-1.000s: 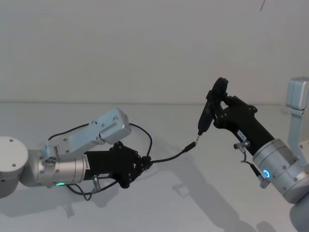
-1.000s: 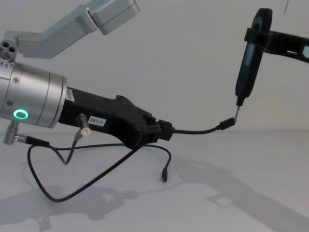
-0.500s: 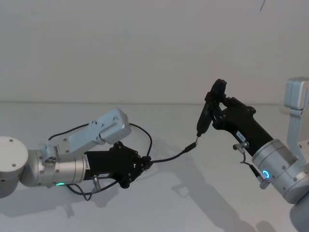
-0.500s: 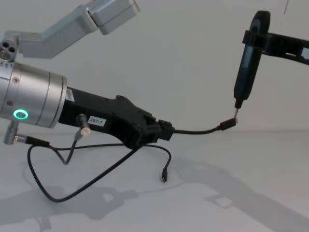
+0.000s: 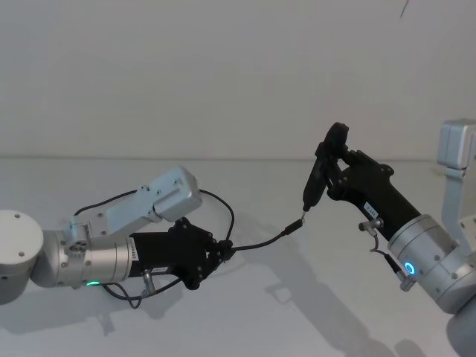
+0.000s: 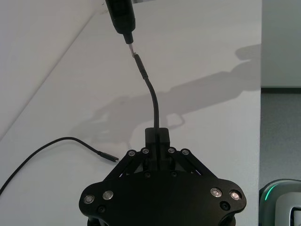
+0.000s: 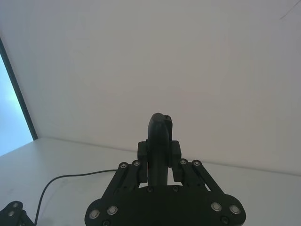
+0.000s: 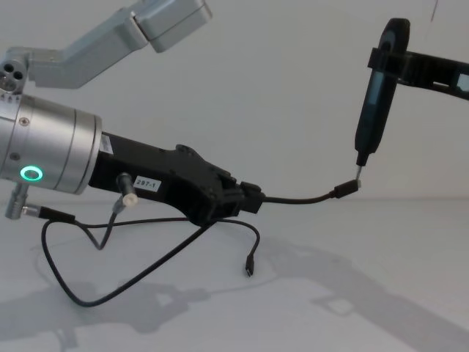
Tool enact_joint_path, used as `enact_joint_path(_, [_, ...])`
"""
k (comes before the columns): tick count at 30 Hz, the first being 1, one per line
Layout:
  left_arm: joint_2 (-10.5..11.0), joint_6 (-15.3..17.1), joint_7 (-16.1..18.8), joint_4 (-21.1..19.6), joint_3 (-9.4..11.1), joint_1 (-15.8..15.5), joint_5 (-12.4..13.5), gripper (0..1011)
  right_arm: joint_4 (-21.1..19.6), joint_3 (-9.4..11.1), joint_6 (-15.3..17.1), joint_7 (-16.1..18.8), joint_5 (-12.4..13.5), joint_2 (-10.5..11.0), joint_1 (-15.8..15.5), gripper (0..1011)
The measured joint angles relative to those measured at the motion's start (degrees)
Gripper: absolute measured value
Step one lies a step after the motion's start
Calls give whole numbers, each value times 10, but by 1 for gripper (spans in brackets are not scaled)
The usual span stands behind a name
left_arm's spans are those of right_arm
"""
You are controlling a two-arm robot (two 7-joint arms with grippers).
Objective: Pick up the data cable with the one hand.
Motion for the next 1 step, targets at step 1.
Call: enact_joint_path(1, [0, 0, 0, 0, 0, 0, 0, 40, 0, 0, 0, 0, 0, 0, 0, 279])
